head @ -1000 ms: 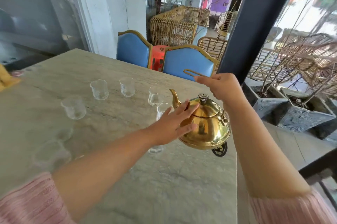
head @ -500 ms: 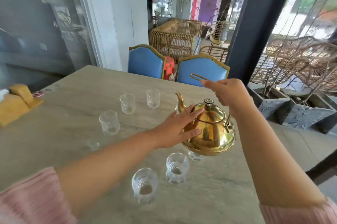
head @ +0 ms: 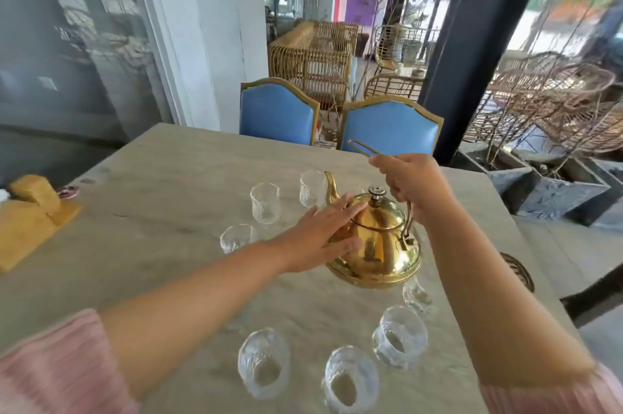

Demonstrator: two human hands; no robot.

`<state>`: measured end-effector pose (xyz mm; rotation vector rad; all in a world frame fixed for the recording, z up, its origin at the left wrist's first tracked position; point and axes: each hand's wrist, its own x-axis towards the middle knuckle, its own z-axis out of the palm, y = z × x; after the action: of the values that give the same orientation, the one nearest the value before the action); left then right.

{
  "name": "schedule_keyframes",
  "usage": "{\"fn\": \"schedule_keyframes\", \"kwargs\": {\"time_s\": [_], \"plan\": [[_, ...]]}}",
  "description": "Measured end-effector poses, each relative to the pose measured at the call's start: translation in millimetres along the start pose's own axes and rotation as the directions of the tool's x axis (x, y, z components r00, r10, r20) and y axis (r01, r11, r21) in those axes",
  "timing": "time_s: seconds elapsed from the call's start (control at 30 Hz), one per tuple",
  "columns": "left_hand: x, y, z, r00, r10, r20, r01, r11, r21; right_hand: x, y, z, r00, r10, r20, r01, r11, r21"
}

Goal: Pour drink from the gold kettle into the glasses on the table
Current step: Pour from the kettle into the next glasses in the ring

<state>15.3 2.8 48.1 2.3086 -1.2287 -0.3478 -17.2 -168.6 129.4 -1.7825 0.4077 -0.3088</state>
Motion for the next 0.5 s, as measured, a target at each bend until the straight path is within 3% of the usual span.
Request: {"fn": "schedule_keyframes", "kwargs": {"time_s": [0.23, 0.5], "plan": [[18.4, -38.7, -3.8, 0.998, -0.039, 0.043, 0.042, 0.997, -0.066, 35.9, 12.5, 35.6, 0.996, 0.000, 0.093, 0.010, 0.994, -0.113], [46.1, -85.7, -4.3, 0.988, -0.035, 0.149, 0.054, 0.991, -0.121, 75.9, 16.0, 63.6, 0.999, -0.044, -0.008, 0.041, 0.966, -0.257]]}}
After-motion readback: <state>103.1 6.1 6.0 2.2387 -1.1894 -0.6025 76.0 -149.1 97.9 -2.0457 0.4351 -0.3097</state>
